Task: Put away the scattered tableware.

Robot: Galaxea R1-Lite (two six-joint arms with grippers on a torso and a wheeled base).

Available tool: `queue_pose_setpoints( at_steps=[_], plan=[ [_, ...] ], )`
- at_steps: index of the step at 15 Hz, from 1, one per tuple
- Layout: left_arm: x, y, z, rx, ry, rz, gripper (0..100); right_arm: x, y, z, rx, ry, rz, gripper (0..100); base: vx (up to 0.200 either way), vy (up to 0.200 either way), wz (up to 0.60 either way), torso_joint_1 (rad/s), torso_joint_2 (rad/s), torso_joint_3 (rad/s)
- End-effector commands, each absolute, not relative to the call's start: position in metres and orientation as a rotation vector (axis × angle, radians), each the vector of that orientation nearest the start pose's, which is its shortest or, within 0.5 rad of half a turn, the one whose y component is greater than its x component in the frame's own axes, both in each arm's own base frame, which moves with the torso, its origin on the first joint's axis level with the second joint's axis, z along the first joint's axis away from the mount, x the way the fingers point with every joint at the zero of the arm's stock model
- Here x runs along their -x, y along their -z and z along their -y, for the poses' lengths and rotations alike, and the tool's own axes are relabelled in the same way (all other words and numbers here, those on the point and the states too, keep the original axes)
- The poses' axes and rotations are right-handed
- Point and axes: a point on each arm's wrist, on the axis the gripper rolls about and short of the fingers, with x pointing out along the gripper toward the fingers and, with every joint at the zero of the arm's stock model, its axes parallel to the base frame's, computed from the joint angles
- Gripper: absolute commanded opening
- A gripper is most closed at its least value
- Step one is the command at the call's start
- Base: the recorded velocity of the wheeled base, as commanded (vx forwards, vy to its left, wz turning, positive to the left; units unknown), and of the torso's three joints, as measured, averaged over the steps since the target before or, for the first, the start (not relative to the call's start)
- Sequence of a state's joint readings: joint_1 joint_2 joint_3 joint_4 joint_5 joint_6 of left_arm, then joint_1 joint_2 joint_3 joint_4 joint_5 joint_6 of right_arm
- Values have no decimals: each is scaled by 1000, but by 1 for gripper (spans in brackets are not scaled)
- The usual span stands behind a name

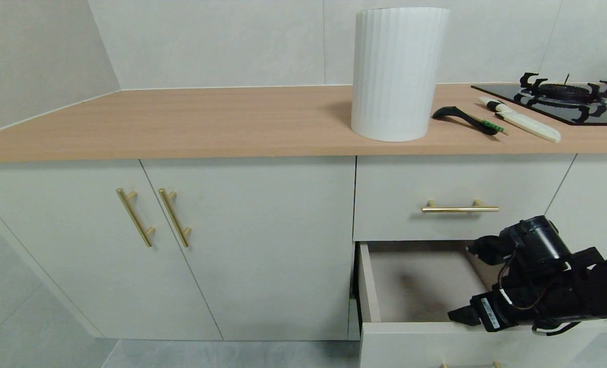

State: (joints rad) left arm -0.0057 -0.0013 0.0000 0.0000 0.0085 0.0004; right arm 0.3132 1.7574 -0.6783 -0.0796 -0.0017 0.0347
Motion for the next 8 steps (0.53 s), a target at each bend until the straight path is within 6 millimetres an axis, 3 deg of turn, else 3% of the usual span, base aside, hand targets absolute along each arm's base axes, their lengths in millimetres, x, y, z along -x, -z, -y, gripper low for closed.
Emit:
queue_pose_setpoints(
  at_steps=[1,8],
  plan=[
    [23,-75,0,0,-3,0,100,-247,-92,-80,138,-276,-993,100,0,0,0,0,0,0],
    [23,-75,0,0,-3,0,100,-230,-88,-75,279,-327,-1146,100,0,0,0,0,0,0]
  ],
)
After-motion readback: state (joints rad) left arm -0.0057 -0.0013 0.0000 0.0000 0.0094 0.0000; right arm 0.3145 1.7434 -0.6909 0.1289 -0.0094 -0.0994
